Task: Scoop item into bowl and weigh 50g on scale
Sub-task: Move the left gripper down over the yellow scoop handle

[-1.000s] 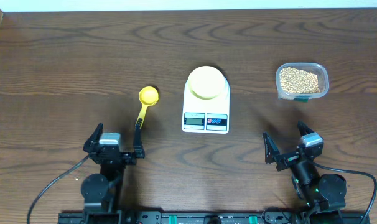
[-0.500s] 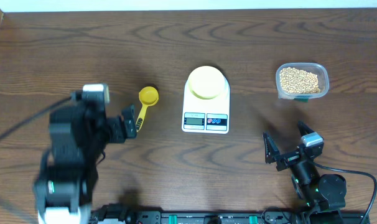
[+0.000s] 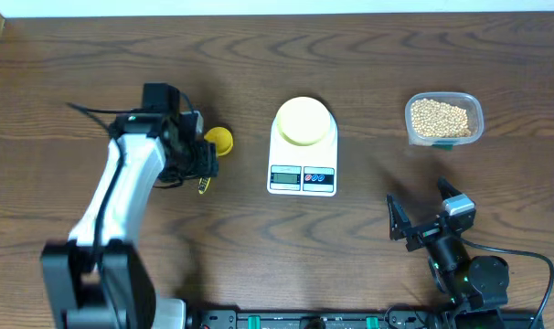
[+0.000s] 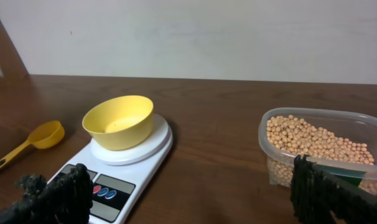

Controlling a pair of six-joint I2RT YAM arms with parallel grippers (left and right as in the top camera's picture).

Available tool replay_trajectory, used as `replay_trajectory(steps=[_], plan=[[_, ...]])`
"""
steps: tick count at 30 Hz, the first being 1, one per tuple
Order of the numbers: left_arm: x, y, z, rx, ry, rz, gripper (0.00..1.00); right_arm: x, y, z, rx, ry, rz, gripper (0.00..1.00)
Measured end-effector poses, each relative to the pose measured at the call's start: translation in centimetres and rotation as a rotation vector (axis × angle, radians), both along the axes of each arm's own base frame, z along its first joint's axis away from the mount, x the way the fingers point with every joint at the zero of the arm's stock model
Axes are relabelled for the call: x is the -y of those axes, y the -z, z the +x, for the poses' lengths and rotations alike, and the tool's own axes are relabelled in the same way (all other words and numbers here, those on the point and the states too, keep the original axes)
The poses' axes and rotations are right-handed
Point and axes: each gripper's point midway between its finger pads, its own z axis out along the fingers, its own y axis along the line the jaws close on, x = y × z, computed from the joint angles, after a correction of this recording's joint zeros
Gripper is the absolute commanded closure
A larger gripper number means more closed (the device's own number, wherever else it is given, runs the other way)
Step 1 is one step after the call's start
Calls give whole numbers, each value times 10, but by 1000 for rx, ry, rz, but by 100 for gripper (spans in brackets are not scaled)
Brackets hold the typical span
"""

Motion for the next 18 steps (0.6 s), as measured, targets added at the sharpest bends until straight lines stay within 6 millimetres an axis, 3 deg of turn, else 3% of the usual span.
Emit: replay_trajectory(steps=[5,11,12,14,15,18], plan=[[3,45,-10,-163,0,-14,81,0,0,0,-1,0,0,1],[2,54,0,-139,0,-13,80,0,0,0,-1,0,0,1],[2,54,4,-124,0,-7,69,0,0,0,0,0,0,1],[-3,55,13,-87,0,17,63,0,0,0,-1,0,0,1],[-5,55,17,-68,0,34,48,0,0,0,0,0,0,1],[-15,55,36,8,-9,92,32,0,0,0,-1,0,0,1]])
